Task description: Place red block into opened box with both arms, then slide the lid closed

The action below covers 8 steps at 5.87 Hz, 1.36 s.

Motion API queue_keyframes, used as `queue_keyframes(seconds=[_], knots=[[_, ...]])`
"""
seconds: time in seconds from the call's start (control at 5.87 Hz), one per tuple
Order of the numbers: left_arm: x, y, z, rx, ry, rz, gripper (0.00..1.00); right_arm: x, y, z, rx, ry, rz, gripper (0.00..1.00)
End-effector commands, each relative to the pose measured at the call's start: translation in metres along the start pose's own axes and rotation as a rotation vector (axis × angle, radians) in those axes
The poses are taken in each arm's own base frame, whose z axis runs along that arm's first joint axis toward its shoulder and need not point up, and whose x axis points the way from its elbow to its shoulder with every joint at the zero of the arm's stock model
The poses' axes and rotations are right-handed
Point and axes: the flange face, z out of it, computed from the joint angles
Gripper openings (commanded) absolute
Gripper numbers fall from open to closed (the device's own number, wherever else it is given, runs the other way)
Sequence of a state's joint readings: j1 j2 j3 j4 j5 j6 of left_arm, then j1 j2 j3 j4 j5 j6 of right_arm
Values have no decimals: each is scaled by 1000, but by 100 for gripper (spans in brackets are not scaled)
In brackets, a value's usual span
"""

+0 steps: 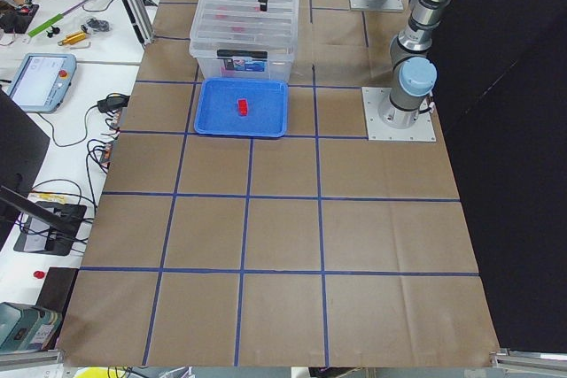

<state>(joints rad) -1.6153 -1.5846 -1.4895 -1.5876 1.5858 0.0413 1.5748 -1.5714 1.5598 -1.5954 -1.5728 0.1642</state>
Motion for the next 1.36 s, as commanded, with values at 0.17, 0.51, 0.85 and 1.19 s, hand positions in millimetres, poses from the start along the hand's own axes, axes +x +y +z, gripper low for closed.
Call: queue_keyframes(seconds=[0.17, 0.51, 0.85, 1.19], knots=[[0, 0, 0, 0, 1, 0, 98, 1, -2, 2, -3, 3, -2, 100], [0, 0, 0, 0, 0, 0, 98, 53, -32, 29, -36, 0, -117, 100], [0, 1, 0, 0, 1, 0, 98, 116, -48, 92, -40, -4, -218, 100], [0, 1, 0, 0, 0, 0, 98, 124, -47, 147, 20, 15, -267, 100]])
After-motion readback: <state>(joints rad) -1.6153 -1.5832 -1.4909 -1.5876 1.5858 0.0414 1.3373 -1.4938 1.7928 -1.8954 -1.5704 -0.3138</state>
